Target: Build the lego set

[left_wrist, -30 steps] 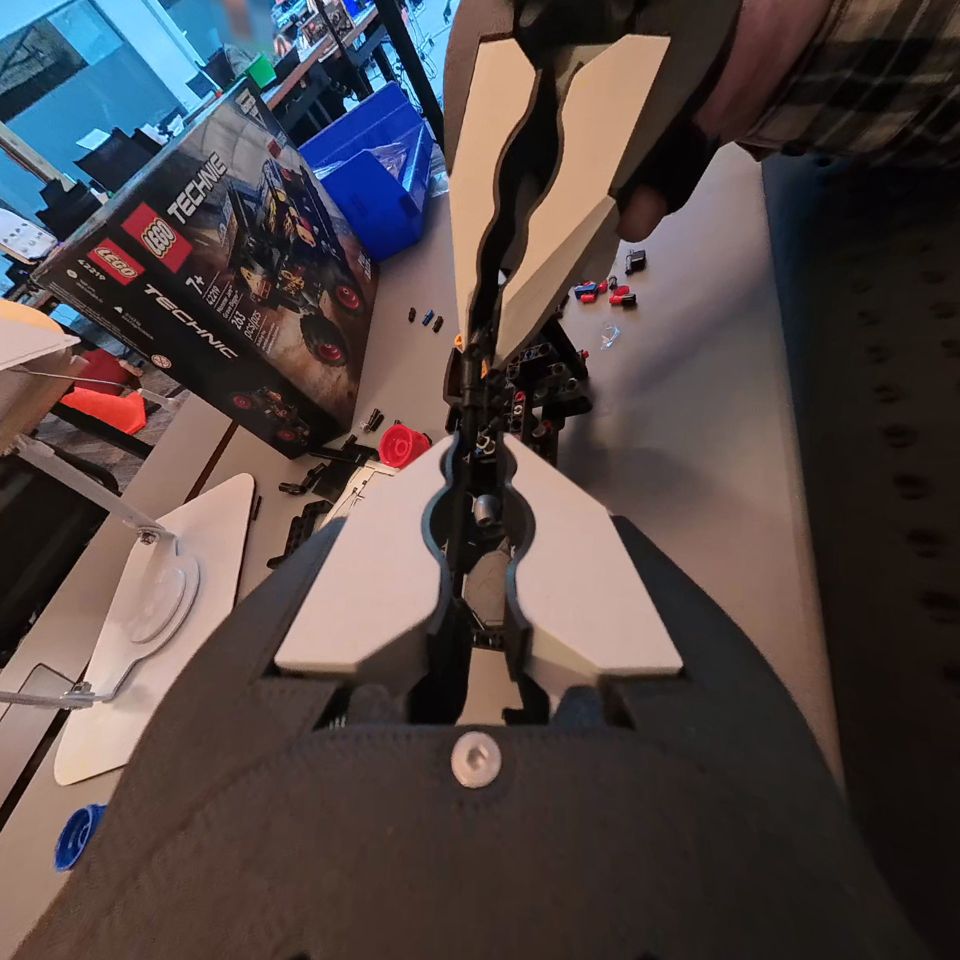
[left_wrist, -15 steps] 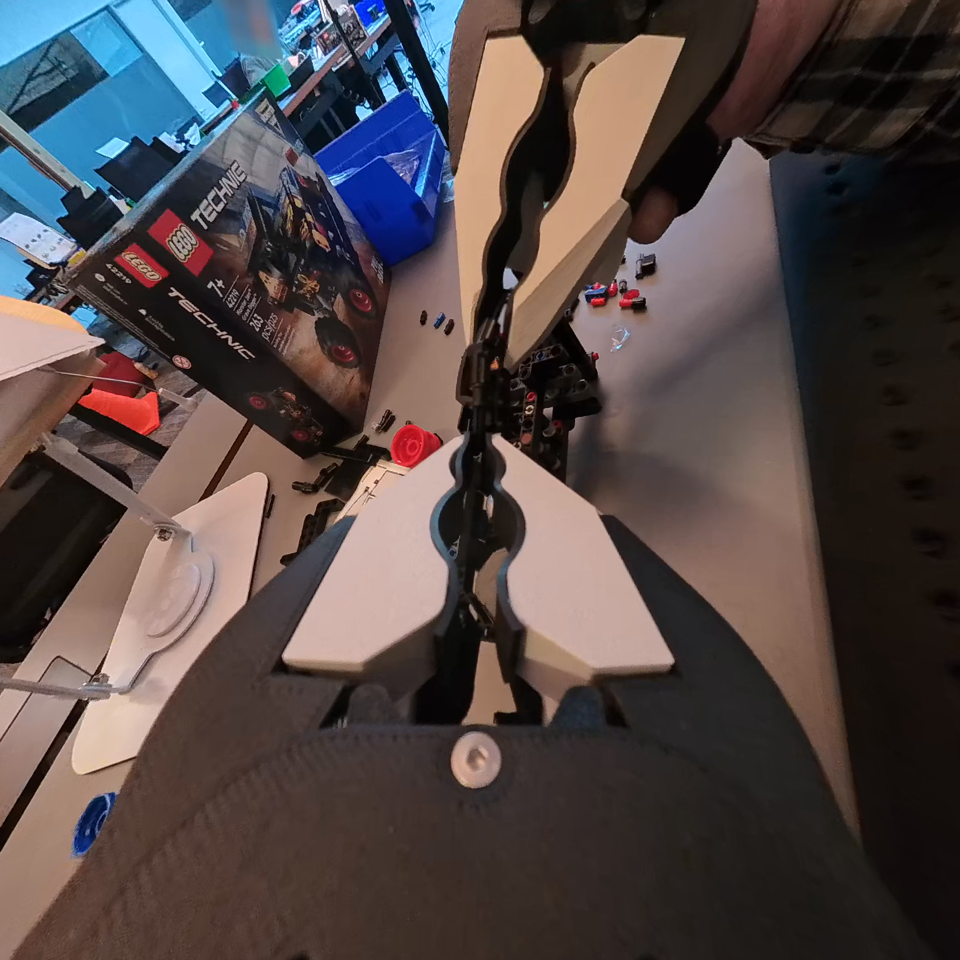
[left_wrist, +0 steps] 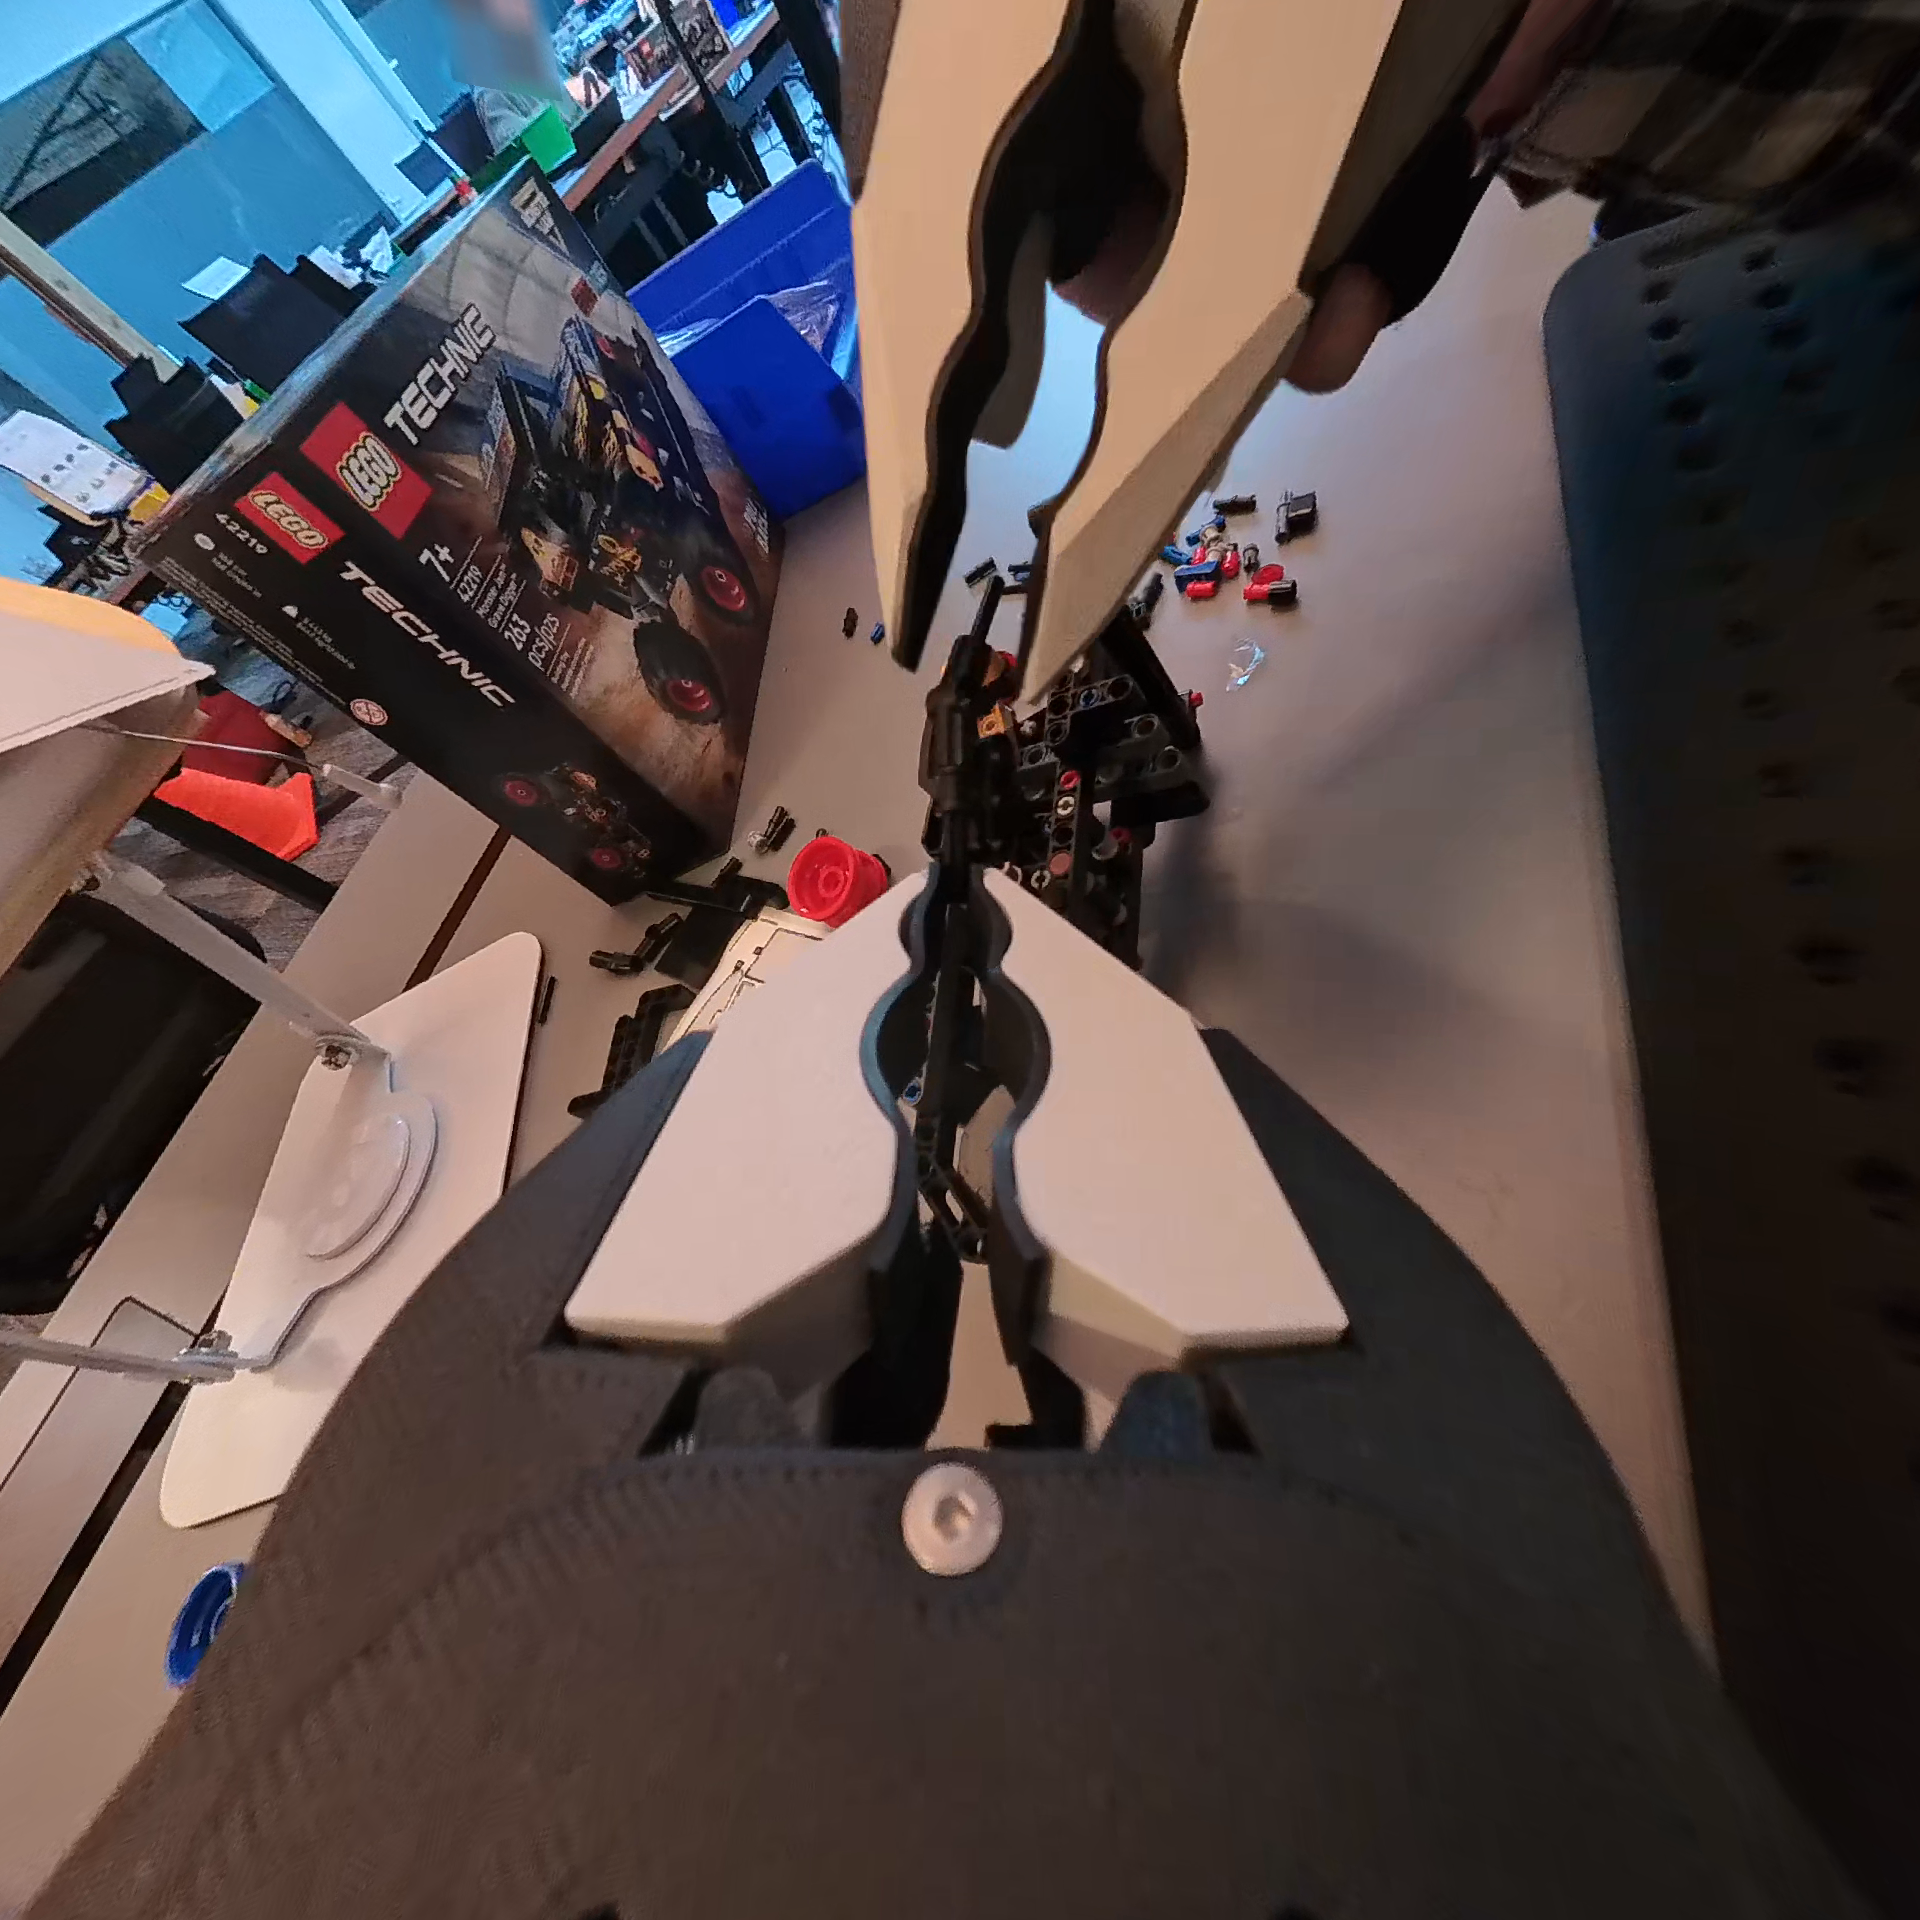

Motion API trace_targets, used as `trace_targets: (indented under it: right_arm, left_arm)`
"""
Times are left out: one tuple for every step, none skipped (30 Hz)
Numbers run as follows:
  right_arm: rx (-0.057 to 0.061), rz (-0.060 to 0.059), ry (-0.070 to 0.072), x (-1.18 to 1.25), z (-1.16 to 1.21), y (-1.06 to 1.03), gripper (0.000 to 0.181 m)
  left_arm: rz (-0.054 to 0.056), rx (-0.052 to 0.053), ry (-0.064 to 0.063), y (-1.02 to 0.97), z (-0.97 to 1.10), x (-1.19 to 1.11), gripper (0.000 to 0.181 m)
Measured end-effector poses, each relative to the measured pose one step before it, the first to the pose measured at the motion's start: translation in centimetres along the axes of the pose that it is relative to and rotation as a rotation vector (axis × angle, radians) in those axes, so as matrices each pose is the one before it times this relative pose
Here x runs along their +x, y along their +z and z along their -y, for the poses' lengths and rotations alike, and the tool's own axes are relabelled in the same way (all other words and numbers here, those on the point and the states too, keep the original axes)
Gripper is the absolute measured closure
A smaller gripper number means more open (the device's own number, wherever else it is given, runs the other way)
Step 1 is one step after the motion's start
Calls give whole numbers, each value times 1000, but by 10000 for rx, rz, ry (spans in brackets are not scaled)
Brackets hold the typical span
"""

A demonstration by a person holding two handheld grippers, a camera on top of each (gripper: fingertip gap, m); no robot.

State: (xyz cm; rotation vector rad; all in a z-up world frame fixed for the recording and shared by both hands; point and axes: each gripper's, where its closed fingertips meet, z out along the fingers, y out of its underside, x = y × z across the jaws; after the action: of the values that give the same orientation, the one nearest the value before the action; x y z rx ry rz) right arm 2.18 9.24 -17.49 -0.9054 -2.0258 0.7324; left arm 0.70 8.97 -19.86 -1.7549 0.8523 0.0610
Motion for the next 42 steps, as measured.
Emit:
trace_targets:
  right_arm:
    - [-132,197,-171,-239,8,183,162]
    - [-138,194,-133,-221,-48,206,162]
    - [-126,88,-122,-50,-67,233,162]
    - [-122,43,-108,22,-93,202,162]
    - [-106,13,-95,50,-110,174,163]
    - [-71,8,-90,21,-97,148,164]
    - [-22,-6,-48,23,-52,97,164]
    - [23,-8,-12,-10,-25,48,165]
    - [53,-8,-24,-24,-8,6,166]
    - [52,6,0,-47,-19,-12,166]
    - [38,12,43,-19,-46,2,166]
    - [44,-6,33,13,-37,6,166]
    - [49,1,48,5,-30,1,166]
    - [50,17,75,4,-13,-4,166]
    - [55,-2,69,38,4,-21,166]
    - [33,-23,63,84,-28,-31,167]
    - [12,-43,50,113,-71,-34,167]
    - [25,-45,49,122,-68,-58,167]
    - [52,-7,67,76,-48,-67,167]
    - [86,-1,74,71,-3,-97,167]
    - [93,-4,81,78,3,-95,167]
    - [81,-18,73,92,-5,-124,167]
    - [70,-39,64,130,-23,-119,167]
    - [70,-49,69,155,-23,-113,167]
    - [58,-38,80,153,-67,-110,168]
    - [36,-37,76,154,-90,-101,168]
    - [36,-34,67,127,-92,-108,168]
    - [31,7,64,55,-82,-83,169]
    - [21,51,30,-30,-66,-64,175]
    - [9,15,48,14,-77,-20,176]
    - [-15,31,39,-12,-88,8,176]
    - [-1,47,12,-51,-50,19,175]
    - [3,62,9,-104,-19,18,176]
    - [-21,24,11,-39,-59,20,176]
    - [-28,-1,4,-14,-58,20,176]
    - [-38,32,17,-60,-98,19,176]
    - [-28,45,19,-77,-92,15,176]
    - [-33,22,31,-26,-107,37,176]
    - [-43,25,28,-20,-126,28,175]
    - [-35,38,22,-34,-98,39,176]
    - [-25,34,20,-28,-81,32,176]
    - [-22,25,10,-24,-61,26,175]
  left_arm:
    - [9,-14,18,-2,6,-8,181]
    - [6,7,10,-8,27,5,181]
    - [1,-3,11,-3,6,10,181]
    - [13,-29,30,1,-35,-2,181]
    - [6,-12,25,5,-25,15,181]
    - [-12,27,-1,-7,48,36,181]
    - [-15,26,-2,-19,57,25,181]
    - [17,-27,15,-3,-39,-27,181]
    - [13,-13,26,6,-23,-12,181]
    - [-23,2,-14,10,-10,35,181]
    - [-34,0,-22,29,-19,50,181]
    - [-4,-7,-16,45,-20,0,181]
    - [3,-4,-26,31,-15,-9,181]
    - [-20,4,-38,18,-5,1,180]
    - [4,24,-37,-9,21,-25,180]
    - [17,55,-21,-50,69,-39,181]
    - [-36,90,-40,-93,132,15,178]
    - [-18,50,-94,-94,78,-65,175]
    - [-19,3,-97,-57,-18,-86,171]
    - [-11,-12,-96,-48,-57,-108,168]
    - [-28,-18,-80,-46,-71,-67,164]
    - [-47,-20,-67,-62,-98,-39,162]
    - [-59,-43,-98,-56,-125,-41,159]
    - [-87,-38,-135,-61,-144,-32,156]
    - [-126,-31,-151,-90,-134,0,154]
    - [-151,-69,-169,-96,-200,6,151]
    - [-129,-89,-170,-86,-246,-25,148]
    - [-127,-97,-159,-86,-274,-16,145]
    - [-177,-147,-142,-55,-361,79,142]
    - [-158,-195,-128,-16,-453,81,138]
    - [-188,-203,-143,57,-476,160,135]
    - [-216,-217,-141,103,-506,222,132]
    - [-213,-222,-89,143,-502,276,130]
    - [-128,-201,-23,183,-429,210,129]
    - [-24,-127,46,166,-264,101,129]
    - [-31,-92,56,128,-162,137,130]
    - [-57,-73,25,96,-113,155,129]
    - [-34,-63,7,91,-96,74,130]
    - [-9,-45,19,63,-75,32,130]
    - [-35,-38,26,41,-67,80,130]
    - [-36,-42,14,43,-87,70,132]
    - [-12,-43,-3,52,-99,23,132]
